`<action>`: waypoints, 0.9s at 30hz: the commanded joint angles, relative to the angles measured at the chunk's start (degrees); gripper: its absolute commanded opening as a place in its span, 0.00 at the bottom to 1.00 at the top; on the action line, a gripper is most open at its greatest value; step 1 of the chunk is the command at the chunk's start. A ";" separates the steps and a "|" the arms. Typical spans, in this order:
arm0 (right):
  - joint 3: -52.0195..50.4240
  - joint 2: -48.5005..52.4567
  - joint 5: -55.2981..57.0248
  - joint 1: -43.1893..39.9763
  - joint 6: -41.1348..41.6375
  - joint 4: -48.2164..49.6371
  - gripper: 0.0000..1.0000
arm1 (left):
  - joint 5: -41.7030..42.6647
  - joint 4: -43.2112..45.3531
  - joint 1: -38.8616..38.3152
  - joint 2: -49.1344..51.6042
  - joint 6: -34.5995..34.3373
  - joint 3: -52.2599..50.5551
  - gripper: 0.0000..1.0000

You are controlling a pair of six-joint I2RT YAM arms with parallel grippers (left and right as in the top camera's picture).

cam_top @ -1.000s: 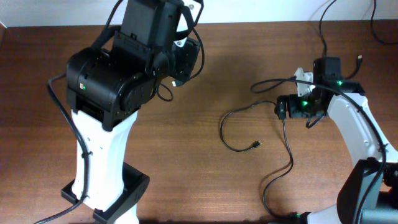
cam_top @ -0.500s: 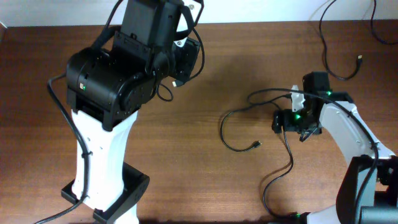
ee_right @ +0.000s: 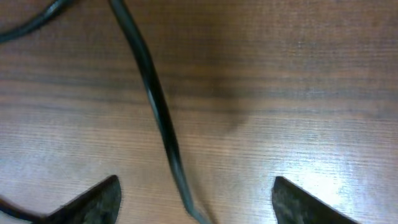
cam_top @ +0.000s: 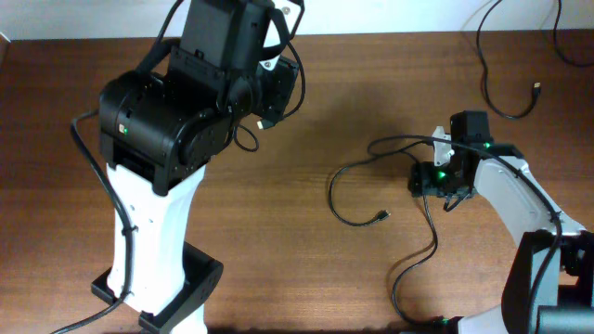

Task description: Untangle cables

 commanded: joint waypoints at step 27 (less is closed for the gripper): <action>30.27 -35.36 30.25 0.50 9.51 -4.09 0.04 | -0.02 0.02 -0.28 -0.04 1.77 0.13 0.00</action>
